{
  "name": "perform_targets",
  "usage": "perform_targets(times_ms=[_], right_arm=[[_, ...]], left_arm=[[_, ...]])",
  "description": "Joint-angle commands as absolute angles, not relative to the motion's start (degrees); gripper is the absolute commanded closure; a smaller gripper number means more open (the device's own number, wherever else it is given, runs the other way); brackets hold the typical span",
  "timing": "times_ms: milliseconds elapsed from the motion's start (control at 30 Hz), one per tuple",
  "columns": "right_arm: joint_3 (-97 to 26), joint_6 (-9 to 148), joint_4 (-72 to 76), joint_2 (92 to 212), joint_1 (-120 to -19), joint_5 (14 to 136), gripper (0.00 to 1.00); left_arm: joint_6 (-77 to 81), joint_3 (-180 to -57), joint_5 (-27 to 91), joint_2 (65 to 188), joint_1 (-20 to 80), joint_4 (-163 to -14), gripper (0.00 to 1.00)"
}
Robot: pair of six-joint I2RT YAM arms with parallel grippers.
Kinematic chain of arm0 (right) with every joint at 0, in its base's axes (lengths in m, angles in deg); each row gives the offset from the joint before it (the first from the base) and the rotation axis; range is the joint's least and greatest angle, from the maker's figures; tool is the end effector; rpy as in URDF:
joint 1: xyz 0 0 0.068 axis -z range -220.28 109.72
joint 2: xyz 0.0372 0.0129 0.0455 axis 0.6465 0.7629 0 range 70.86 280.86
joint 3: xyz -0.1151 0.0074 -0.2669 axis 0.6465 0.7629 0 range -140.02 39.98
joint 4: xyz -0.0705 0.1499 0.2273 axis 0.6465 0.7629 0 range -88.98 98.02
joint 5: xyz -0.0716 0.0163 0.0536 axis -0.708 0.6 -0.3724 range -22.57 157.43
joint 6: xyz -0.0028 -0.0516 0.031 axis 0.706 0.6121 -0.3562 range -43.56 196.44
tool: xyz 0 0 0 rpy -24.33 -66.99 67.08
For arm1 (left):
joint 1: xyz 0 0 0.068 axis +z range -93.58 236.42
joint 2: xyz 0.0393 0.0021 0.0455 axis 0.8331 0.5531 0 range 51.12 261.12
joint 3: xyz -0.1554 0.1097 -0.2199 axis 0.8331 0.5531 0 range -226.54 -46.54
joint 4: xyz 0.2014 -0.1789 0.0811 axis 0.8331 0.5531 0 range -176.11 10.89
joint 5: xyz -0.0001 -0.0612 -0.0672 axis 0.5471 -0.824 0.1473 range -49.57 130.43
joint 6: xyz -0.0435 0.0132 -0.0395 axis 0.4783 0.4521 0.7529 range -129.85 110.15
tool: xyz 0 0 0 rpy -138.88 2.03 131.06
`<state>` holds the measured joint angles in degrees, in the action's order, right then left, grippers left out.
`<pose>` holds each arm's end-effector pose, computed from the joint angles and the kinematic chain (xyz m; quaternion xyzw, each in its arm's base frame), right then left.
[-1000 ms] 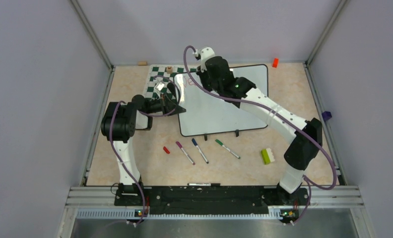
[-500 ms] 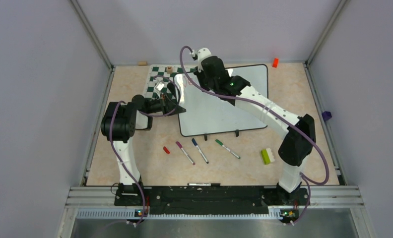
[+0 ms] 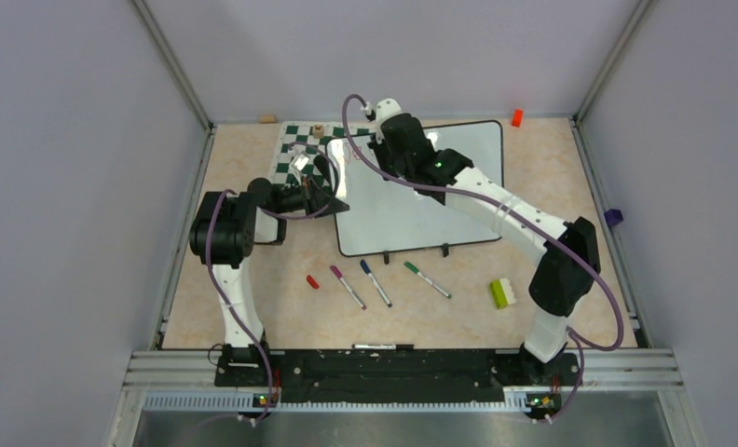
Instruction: Write a sentence on the whiteboard
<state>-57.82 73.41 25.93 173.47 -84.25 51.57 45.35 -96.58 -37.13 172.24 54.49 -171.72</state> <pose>0.3347 0.3060 0.3687 -0.2347 0.8266 0.0889 0.5036 0.3883 -0.0566 0.1440 0.2290 0.6485 -0.6314 0.3582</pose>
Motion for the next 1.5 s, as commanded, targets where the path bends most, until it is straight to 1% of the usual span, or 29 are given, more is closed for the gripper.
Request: perform_targets(times_ms=[0, 167, 800, 1467], right_arm=[[-55.7, 72.81, 25.74, 170.24, -83.48, 50.3, 1.0], [-56.47, 73.06, 25.79, 170.76, -83.52, 49.34, 1.0], [-65.62, 73.45, 28.04, 176.25, -82.56, 47.79, 1.0], [-57.31, 72.36, 28.8, 171.09, -82.55, 48.07, 1.0]], left_arm=[[40.77, -96.11, -37.21, 170.65, 54.75, -178.9, 1.0], [40.6, -96.16, -37.18, 170.66, 54.71, -178.93, 1.0], [40.7, -96.29, -37.26, 170.8, 54.73, -178.93, 1.0], [40.57, -96.04, -37.19, 170.61, 54.74, -178.92, 1.0]])
